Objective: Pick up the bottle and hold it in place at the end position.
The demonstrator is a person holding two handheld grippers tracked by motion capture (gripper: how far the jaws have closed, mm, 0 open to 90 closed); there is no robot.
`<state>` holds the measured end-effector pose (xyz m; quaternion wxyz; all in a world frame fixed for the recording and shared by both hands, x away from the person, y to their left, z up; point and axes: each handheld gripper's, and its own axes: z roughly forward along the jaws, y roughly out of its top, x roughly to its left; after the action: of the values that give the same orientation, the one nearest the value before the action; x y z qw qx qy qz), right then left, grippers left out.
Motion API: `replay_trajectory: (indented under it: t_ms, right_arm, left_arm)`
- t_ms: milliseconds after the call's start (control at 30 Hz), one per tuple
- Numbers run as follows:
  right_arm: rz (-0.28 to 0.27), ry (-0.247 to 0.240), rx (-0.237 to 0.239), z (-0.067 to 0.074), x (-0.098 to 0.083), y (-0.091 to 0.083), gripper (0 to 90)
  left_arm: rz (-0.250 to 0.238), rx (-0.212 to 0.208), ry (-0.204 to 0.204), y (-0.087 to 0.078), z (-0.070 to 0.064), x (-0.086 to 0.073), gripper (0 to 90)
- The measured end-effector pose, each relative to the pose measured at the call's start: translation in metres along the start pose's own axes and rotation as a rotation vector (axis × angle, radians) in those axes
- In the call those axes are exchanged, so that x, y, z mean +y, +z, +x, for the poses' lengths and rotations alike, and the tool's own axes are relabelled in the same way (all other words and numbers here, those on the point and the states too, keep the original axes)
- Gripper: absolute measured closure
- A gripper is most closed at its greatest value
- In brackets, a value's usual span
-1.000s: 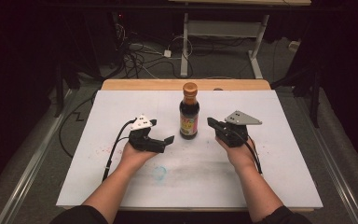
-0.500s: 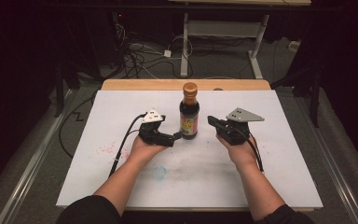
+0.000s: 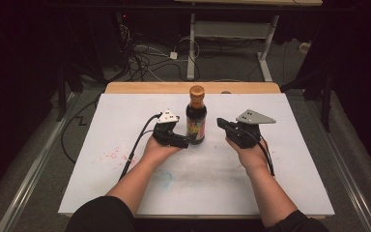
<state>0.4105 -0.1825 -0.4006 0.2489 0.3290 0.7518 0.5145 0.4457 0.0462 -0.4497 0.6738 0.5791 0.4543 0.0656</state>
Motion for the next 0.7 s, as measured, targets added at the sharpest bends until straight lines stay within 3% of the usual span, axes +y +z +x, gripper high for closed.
replay_trajectory:
  t_ms: [367,500,600,633,667,700]
  right_arm:
    - [-0.022,-0.001,0.001,-0.002,0.01,-0.006,90.0]
    - [-0.022,-0.001,0.002,-0.002,0.015,-0.006,90.0]
    - [-0.027,-0.003,0.003,-0.003,0.019,-0.005,90.0]
    - [-0.029,-0.001,0.001,-0.004,0.02,-0.004,90.0]
    - [-0.028,0.001,0.001,-0.004,0.02,-0.004,90.0]
    - [-0.027,-0.001,0.001,-0.004,0.02,-0.002,90.0]
  left_arm:
    - [0.005,-0.016,-0.009,0.018,-0.003,-0.001,0.1]
    - [0.014,-0.023,-0.013,0.024,-0.005,0.001,3.9]
    - [0.013,-0.029,0.02,0.024,-0.006,0.001,9.7]
    - [0.003,-0.032,0.012,0.025,-0.007,0.001,11.8]
    - [0.117,-0.041,0.151,0.018,0.003,0.003,14.3]
    - [0.014,-0.036,0.021,0.026,-0.005,0.001,14.9]
